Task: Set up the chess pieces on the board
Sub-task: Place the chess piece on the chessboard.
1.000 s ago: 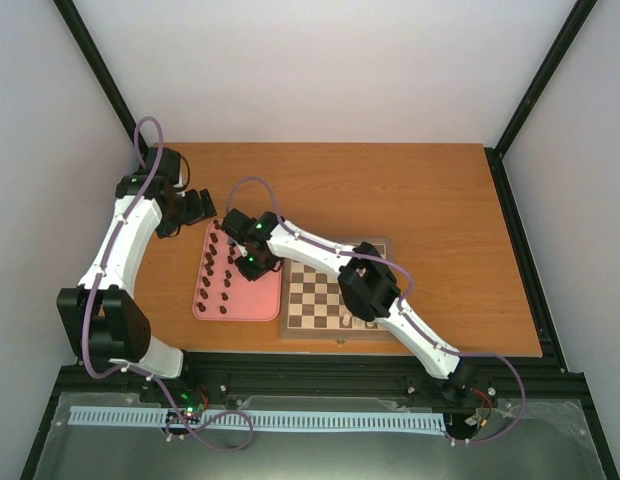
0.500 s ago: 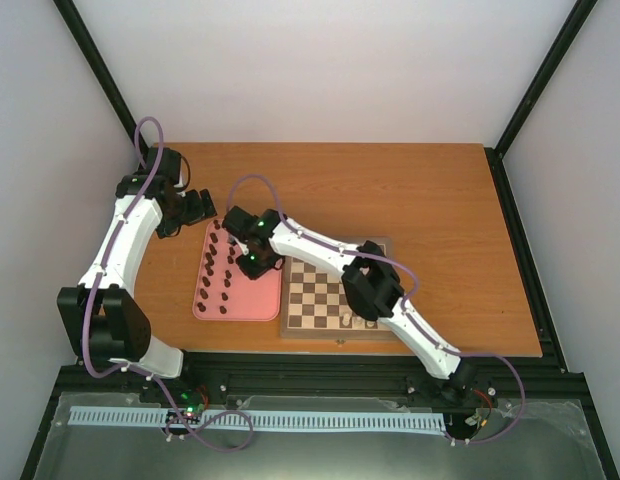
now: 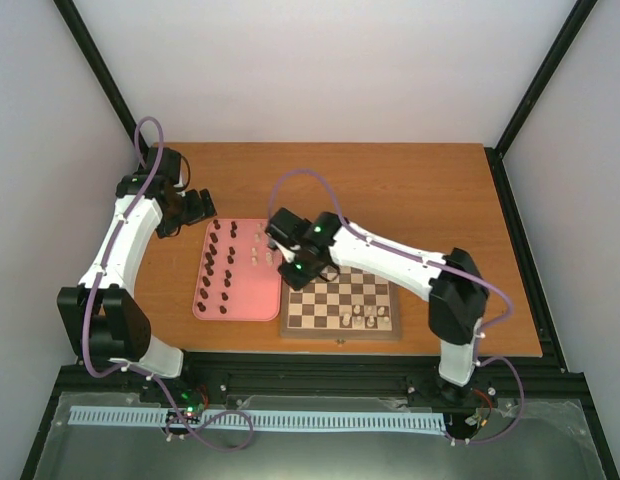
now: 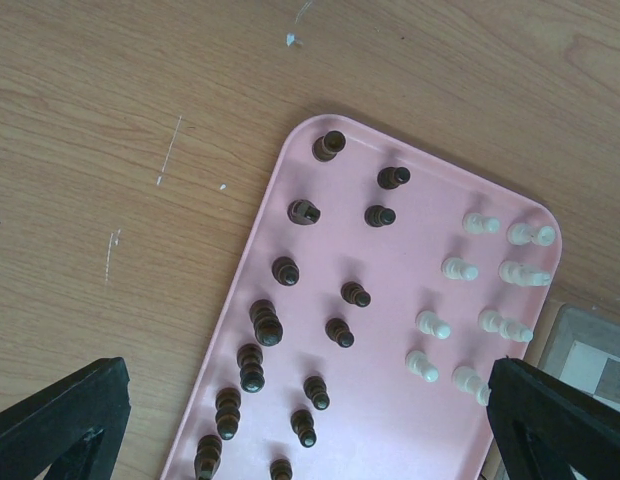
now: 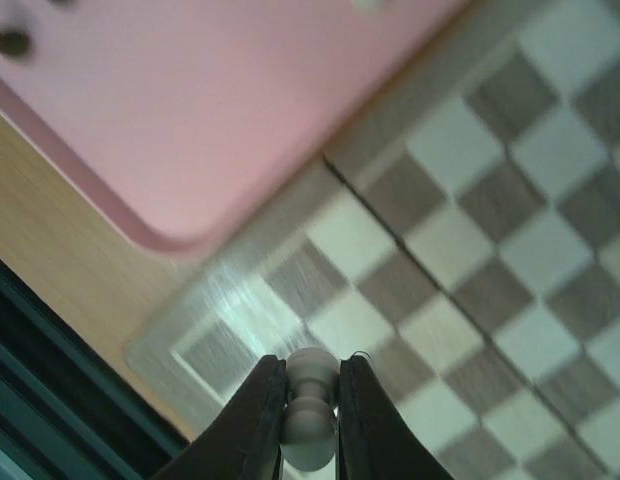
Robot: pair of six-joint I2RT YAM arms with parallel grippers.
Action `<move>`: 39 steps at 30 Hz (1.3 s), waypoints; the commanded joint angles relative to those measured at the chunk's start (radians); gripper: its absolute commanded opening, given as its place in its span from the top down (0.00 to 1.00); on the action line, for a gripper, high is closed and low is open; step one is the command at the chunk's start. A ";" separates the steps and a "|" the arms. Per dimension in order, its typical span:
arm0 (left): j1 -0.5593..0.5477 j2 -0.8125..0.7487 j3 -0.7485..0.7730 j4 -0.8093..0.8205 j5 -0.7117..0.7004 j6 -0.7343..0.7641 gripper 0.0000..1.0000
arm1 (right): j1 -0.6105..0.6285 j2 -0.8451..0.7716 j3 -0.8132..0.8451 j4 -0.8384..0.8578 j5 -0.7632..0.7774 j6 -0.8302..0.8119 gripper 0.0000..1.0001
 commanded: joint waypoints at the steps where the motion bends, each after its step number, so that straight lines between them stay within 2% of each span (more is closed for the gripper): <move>1: -0.002 -0.018 0.009 0.003 -0.003 -0.004 0.00 | -0.018 -0.122 -0.213 0.017 0.041 0.069 0.91; 6: -0.003 -0.011 0.015 0.003 -0.009 -0.003 0.00 | -0.080 -0.230 -0.402 0.071 0.019 0.130 0.91; 14: -0.003 -0.006 0.018 0.000 -0.006 -0.004 0.00 | -0.101 -0.265 -0.527 0.126 0.019 0.146 0.91; 39: -0.002 -0.008 -0.001 0.010 -0.001 -0.005 0.00 | -0.106 -0.296 -0.614 0.127 0.010 0.181 0.90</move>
